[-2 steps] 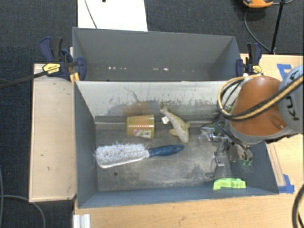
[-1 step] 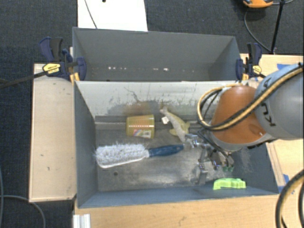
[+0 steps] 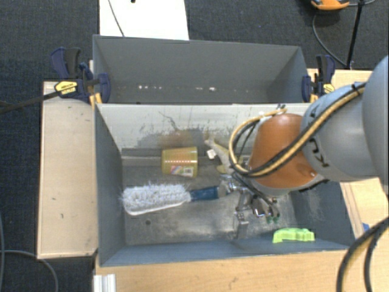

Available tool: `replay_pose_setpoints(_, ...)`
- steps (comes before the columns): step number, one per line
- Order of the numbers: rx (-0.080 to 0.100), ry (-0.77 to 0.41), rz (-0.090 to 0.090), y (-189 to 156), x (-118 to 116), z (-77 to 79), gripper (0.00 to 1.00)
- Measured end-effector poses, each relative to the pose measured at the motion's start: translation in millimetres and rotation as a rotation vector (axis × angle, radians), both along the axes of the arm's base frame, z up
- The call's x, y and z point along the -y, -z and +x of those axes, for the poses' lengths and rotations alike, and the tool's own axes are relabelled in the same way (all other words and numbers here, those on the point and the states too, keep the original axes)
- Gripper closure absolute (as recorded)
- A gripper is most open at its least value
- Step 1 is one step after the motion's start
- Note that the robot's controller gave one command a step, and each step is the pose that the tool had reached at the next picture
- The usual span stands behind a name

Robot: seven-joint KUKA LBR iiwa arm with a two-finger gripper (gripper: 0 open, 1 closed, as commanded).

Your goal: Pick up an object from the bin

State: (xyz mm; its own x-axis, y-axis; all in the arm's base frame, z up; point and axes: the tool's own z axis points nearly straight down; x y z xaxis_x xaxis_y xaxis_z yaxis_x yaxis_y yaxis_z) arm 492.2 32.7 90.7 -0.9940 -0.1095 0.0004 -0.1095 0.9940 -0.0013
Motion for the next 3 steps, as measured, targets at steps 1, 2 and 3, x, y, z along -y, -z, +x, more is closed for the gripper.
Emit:
replay_pose_setpoints(1,0.000,-0.148,0.005,9.3,-36.2,0.8,0.00)
replay_pose_setpoints(2,0.003,-0.306,0.000,16.0,-66.5,-3.2,0.00)
replay_pose_setpoints(3,0.000,-0.233,0.001,12.8,-87.0,8.4,0.00)
